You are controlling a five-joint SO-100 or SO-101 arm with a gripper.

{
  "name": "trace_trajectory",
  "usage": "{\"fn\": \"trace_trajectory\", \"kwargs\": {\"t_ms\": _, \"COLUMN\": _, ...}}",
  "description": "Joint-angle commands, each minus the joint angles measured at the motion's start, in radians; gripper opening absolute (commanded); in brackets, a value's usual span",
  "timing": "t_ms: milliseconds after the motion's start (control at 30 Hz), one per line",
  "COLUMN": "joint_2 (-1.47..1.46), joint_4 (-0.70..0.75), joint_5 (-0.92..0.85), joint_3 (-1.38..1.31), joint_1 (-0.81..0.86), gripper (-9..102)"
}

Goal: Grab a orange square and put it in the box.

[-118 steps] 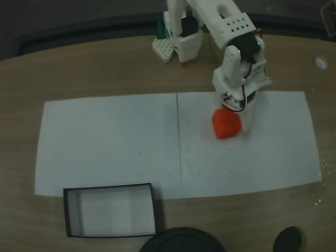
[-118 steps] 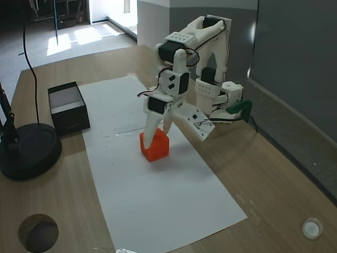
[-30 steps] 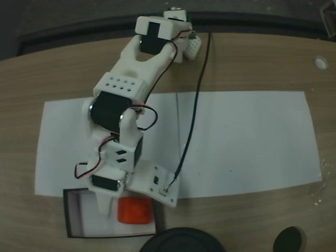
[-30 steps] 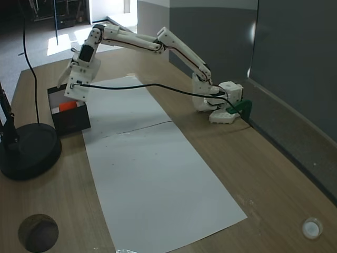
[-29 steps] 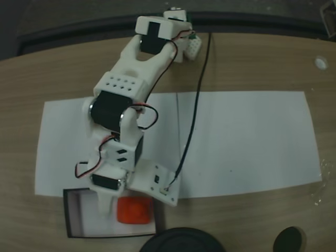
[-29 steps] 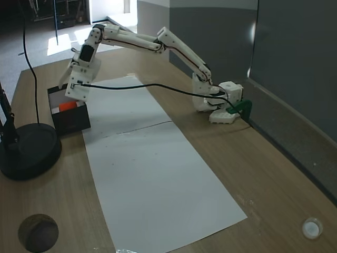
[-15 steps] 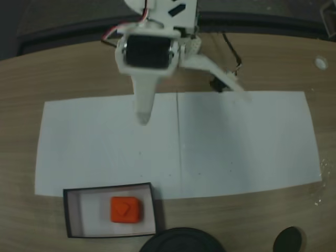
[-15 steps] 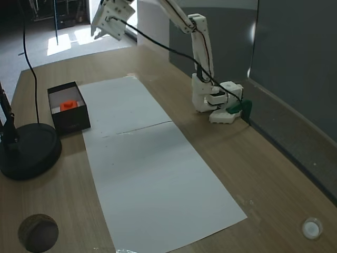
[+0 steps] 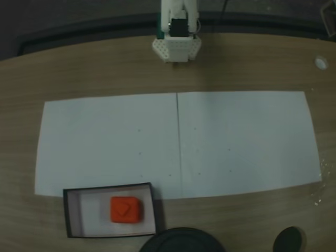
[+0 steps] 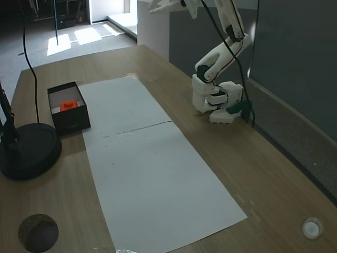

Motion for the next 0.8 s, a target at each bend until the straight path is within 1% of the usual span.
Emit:
{"fn": "trace_trajectory", "kwargs": {"t_ms": 0, "joint_2": 0.156, "joint_4": -0.075, "joint_5": 0.008, "joint_3": 0.238, "joint_1": -0.011, "gripper": 0}}
{"fn": "trace_trajectory", "kwargs": {"t_ms": 133, "joint_2": 0.393, "joint_4": -0.147, "joint_5": 0.002, "joint_3": 0.483, "joint_1": -0.005, "gripper": 0}}
{"fn": "trace_trajectory", "kwargs": {"t_ms": 267, "joint_2": 0.580, "joint_4": -0.216, "joint_5": -0.002, "joint_3": 0.660, "joint_1": -0.009, "gripper": 0}}
{"fn": "trace_trajectory", "kwargs": {"t_ms": 633, "joint_2": 0.834, "joint_4": -0.393, "joint_5": 0.003, "joint_3": 1.074, "joint_1": -0.006, "gripper": 0}}
{"fn": "trace_trajectory", "kwargs": {"t_ms": 767, "joint_2": 0.930, "joint_4": -0.425, "joint_5": 0.008, "joint_3": 1.210, "joint_1": -0.005, "gripper": 0}}
